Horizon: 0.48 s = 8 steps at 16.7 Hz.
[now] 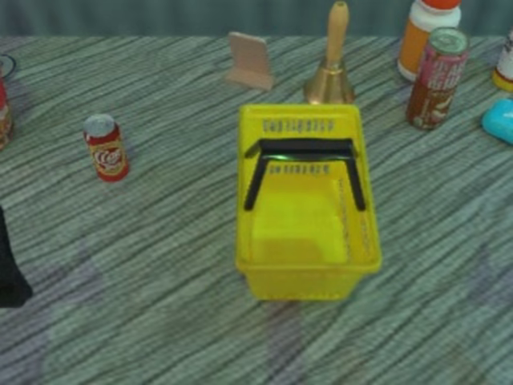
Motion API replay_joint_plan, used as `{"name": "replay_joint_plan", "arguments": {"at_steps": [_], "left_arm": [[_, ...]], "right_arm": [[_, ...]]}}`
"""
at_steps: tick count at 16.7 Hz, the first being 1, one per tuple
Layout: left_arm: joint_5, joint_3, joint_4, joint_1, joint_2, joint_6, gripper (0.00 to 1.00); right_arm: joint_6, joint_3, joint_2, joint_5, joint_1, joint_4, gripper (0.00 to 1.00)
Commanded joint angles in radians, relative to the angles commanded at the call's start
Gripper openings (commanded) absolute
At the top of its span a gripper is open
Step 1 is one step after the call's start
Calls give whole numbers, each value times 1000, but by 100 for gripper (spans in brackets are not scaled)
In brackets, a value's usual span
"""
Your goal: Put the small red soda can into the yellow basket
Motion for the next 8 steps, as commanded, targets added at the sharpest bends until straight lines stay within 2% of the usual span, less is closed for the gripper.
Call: {"name": "replay_joint_plan", "arguments": {"at_steps": [4,8], "left_arm": [[6,28,-19,-8,27,9,100],[27,196,-133,-42,193,63,100]], "right_arm": [[0,0,0,0,0,0,100],[0,0,0,0,0,0,100]]}}
